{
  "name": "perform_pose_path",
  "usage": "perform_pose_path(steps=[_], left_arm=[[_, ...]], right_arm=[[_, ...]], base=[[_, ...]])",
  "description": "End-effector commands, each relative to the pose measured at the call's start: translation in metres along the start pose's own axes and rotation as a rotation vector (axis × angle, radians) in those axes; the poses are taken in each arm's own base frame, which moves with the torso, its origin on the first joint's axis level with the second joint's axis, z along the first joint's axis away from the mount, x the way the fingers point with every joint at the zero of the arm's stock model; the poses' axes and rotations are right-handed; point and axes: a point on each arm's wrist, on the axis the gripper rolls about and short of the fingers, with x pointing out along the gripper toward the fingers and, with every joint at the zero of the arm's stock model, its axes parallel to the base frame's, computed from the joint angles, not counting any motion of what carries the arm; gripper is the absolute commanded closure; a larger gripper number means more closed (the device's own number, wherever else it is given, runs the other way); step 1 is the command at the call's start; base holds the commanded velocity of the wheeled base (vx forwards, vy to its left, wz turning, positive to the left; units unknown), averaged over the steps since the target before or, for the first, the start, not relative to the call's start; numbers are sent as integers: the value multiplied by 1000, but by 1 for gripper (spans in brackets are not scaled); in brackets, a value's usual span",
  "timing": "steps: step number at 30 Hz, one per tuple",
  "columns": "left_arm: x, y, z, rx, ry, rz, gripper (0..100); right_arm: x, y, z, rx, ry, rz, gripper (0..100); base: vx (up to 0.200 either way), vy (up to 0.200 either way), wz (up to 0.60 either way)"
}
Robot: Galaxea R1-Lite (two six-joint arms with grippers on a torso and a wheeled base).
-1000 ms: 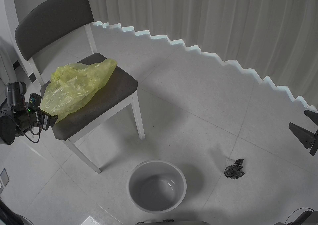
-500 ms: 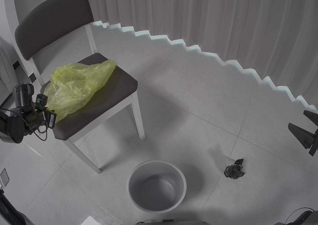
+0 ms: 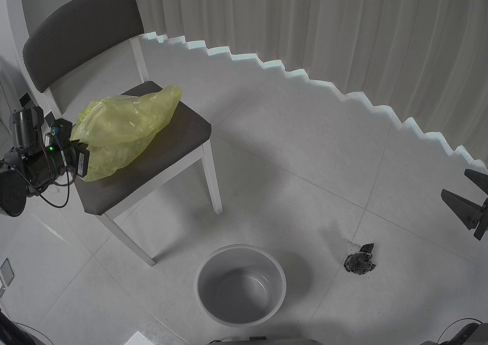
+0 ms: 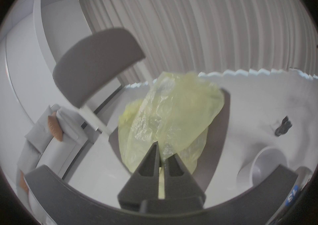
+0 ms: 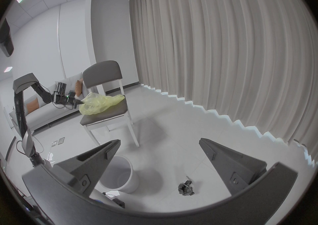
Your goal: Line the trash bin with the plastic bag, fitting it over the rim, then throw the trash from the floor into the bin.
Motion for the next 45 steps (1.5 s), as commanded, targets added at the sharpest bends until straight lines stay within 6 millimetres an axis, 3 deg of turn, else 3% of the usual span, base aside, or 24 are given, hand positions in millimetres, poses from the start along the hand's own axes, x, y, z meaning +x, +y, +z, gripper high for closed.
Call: perform_pose_path(steps=[1,7,17,22,29,40,45], left_arm=[[-56,-17,78,3,-280,-98,100],[-105,-41,124,28,-412,-264,100],[-147,-76,156,75,-515,-508,100],[-154,-89,156,89,-526,-579,100],[-156,-104,154,106,-533,-666,100],[-163,-108,157,107,-561,-698,100],[-162,-110,159,103,-573,-697,100]], right_arm=[[2,10,-4,29,16,102,0],[19,14,6,99,26,150,0],[54,21,24,111,39,204,0],[68,22,38,169,26,212,0],[108,13,66,234,5,175,0],[158,11,42,253,138,181,0],[157,12,32,255,179,184,0]], base=[[0,0,0],[0,0,0],[0,0,0],[0,0,0],[0,0,0],[0,0,0],[0,0,0]])
